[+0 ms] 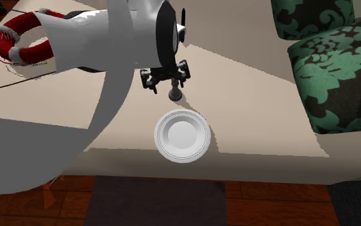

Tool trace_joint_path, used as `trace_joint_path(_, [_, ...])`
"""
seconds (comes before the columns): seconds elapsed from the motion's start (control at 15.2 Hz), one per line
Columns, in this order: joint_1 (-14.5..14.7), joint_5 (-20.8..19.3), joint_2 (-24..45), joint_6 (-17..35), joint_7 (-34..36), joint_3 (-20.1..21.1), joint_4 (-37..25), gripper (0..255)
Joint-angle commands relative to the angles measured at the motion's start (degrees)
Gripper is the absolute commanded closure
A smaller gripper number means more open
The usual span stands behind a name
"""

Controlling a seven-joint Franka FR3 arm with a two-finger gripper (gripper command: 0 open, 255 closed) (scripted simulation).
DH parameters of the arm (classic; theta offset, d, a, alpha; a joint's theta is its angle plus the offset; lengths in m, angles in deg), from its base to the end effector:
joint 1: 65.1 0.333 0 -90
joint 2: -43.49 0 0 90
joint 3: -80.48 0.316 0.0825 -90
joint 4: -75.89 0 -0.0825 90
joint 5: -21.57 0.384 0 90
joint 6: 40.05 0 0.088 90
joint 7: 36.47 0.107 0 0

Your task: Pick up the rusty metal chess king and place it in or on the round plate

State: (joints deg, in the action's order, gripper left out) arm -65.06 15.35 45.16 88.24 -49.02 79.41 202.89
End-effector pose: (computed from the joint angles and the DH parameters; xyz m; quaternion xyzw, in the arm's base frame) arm 0.5303 -0.0127 0.3635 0.9901 0.1338 -0.0083 0.0421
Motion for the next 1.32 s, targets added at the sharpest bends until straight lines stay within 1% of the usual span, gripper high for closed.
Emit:
trace_joint_path(0.0, [0.0, -0.4, 4.2, 1.9, -0.5, 0.0, -3.4, 0])
trace_joint_path(0.46, [-0.1, -1.6, 18.4, 6.6, -2.2, -0.1, -16.4, 0])
trace_joint_path(0.92, [-0.3, -2.0, 22.1, 10.7, -2.0, -0.3, -16.0, 0])
trace_joint_path(1.25, [-0.4, -2.0, 22.4, 11.0, -2.0, -0.3, -16.0, 0])
